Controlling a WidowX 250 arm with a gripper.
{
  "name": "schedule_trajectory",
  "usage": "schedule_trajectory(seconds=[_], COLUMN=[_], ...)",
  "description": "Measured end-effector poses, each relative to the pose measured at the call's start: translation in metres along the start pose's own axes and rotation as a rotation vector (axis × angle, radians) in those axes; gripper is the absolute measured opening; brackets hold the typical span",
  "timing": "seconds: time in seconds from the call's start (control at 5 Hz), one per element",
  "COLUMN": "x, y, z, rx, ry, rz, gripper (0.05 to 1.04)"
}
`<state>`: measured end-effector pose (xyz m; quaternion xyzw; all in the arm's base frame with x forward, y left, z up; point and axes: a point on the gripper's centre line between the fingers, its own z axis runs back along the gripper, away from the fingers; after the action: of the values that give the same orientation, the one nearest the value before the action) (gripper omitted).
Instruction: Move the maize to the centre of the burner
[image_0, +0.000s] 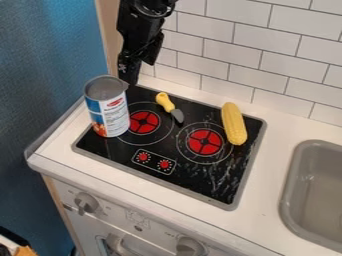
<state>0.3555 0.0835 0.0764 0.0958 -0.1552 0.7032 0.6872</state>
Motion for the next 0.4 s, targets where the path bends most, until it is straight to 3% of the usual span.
schedule_trajectory(seconds=[0.2,0.4], x=[-0.0054,-0.0143], y=[0.0045,0.0055], z=[-0.0132,-0.0131], rx=[0.039,0.038], ry=[0.005,0.004], rz=[-0.009,-0.03], gripper=[1.0,1.0])
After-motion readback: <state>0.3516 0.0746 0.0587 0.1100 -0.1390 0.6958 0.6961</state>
